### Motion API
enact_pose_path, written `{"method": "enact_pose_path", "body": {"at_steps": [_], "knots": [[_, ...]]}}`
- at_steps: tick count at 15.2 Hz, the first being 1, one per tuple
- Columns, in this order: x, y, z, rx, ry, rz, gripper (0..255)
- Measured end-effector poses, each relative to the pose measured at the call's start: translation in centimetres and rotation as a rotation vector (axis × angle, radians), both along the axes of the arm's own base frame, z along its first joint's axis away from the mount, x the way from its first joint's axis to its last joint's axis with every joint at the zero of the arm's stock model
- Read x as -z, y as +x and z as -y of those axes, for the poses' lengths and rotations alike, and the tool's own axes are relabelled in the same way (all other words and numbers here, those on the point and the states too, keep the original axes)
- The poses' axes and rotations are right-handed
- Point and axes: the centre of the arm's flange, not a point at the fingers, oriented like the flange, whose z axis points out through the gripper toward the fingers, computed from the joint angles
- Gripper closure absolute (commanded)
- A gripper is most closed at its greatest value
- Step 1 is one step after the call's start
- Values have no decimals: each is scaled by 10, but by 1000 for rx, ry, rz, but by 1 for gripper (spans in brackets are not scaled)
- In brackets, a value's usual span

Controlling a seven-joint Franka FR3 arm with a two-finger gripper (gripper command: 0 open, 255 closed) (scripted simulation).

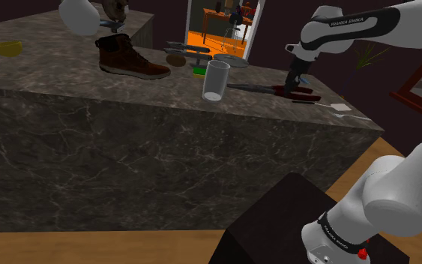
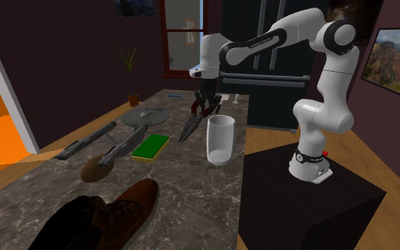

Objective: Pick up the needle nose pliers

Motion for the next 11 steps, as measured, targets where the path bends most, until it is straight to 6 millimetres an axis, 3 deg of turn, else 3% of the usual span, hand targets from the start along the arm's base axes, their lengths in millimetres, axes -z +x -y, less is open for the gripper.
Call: {"method": "enact_pose_path", "body": {"at_steps": [11], "knots": [[-57, -1, 1, 0, 0, 0, 255]]}}
